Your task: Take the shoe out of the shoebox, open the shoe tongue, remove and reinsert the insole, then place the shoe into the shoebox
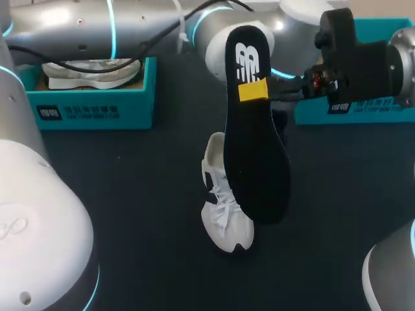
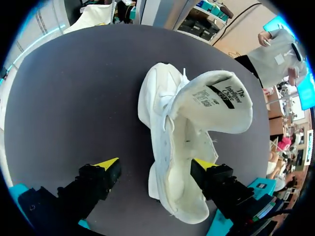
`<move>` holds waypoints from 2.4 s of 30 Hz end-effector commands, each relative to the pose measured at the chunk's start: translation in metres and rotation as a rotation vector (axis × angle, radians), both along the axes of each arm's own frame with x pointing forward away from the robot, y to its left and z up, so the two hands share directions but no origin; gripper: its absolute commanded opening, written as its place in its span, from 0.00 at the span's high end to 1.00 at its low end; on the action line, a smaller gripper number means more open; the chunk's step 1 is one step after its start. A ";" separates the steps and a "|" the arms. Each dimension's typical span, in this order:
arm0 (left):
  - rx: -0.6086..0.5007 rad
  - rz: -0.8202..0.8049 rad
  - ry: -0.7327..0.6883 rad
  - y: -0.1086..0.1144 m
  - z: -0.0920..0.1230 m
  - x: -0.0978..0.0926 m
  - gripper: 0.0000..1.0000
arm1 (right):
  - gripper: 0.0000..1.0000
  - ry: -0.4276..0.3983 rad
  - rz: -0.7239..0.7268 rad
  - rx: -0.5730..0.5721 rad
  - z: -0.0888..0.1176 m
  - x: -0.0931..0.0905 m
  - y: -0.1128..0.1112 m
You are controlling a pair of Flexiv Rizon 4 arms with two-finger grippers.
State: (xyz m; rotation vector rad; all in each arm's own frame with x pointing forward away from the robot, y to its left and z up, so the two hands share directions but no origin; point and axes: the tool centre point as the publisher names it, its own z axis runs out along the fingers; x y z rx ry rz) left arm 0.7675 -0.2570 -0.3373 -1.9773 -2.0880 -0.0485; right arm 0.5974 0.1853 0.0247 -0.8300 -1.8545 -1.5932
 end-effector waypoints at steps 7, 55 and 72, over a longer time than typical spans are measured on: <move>-0.311 0.105 -0.004 0.023 0.056 0.021 0.00 | 1.00 0.046 -0.090 0.022 0.005 0.011 -0.023; -1.088 0.087 0.023 0.082 0.184 0.022 0.00 | 1.00 0.416 -0.206 0.147 -0.021 0.124 -0.109; -1.458 0.054 -0.013 0.092 0.224 0.019 0.00 | 1.00 0.698 -0.080 0.192 -0.066 0.215 -0.128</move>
